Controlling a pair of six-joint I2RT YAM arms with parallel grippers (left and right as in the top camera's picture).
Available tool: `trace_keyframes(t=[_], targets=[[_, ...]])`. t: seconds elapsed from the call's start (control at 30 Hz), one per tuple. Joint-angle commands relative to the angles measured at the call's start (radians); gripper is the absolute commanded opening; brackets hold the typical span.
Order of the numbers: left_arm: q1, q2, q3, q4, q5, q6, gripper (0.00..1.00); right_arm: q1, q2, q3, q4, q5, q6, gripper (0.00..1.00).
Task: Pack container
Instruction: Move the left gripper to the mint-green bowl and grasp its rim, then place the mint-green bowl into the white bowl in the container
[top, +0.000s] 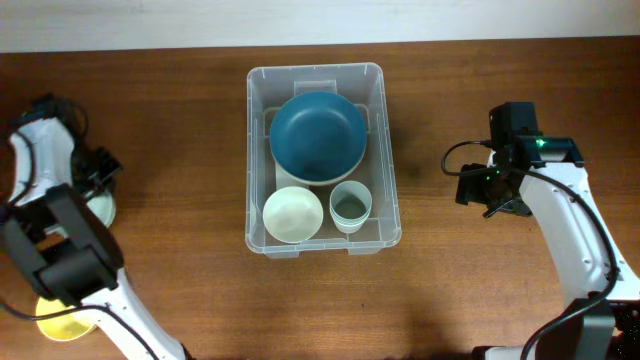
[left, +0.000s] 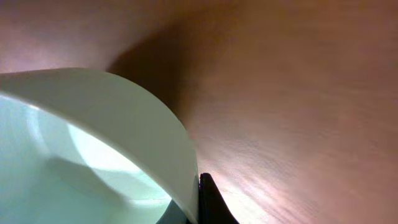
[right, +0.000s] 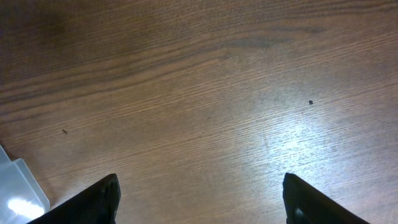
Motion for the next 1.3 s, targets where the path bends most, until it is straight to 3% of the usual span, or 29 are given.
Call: trace_keyframes(t=[0.0, 0.3, 0.4, 0.53, 0.73, 1.07, 1.13, 1.2, 1.23, 1.27], targets=[[-0.116, -0.106, 0.091, -0.025, 0.053, 0.038, 0.01, -0.003, 0.004, 0.018, 0.000, 0.002, 0.003, 0.79], [-0.546, -0.356, 0.151, -0.037, 0.061, 0.049, 0.00, -0.003, 0.004, 0.018, 0.000, 0.002, 0.003, 0.79], [-0.733, -0.382, 0.151, -0.050, 0.047, 0.048, 0.01, -0.003, 0.004, 0.018, 0.000, 0.002, 0.003, 0.79], [-0.885, -0.359, 0.135, -0.103, 0.048, 0.024, 0.01, -0.003, 0.004, 0.018, 0.000, 0.002, 0.003, 0.79], [-1.024, -0.319, 0.018, -0.138, 0.078, -0.006, 0.01, -0.003, 0.004, 0.018, 0.000, 0.001, 0.003, 0.79], [-1.059, -0.316, -0.191, -0.047, 0.122, -0.025, 0.01, -0.003, 0.004, 0.018, -0.002, 0.001, 0.003, 0.79], [-1.056, -0.316, -0.203, -0.040, 0.119, -0.025, 0.09, -0.003, 0.004, 0.018, -0.003, 0.001, 0.003, 0.79], [-1.050, -0.316, -0.203, -0.034, 0.119, -0.024, 0.52, -0.003, 0.004, 0.018, -0.004, 0.001, 0.003, 0.79], [-1.046, -0.316, -0.200, -0.033, 0.119, -0.024, 0.63, -0.003, 0.004, 0.018, -0.004, 0.001, 0.003, 0.79], [-1.039, -0.316, -0.194, -0.036, 0.118, -0.024, 0.66, -0.003, 0.004, 0.018, -0.004, 0.001, 0.003, 0.79]])
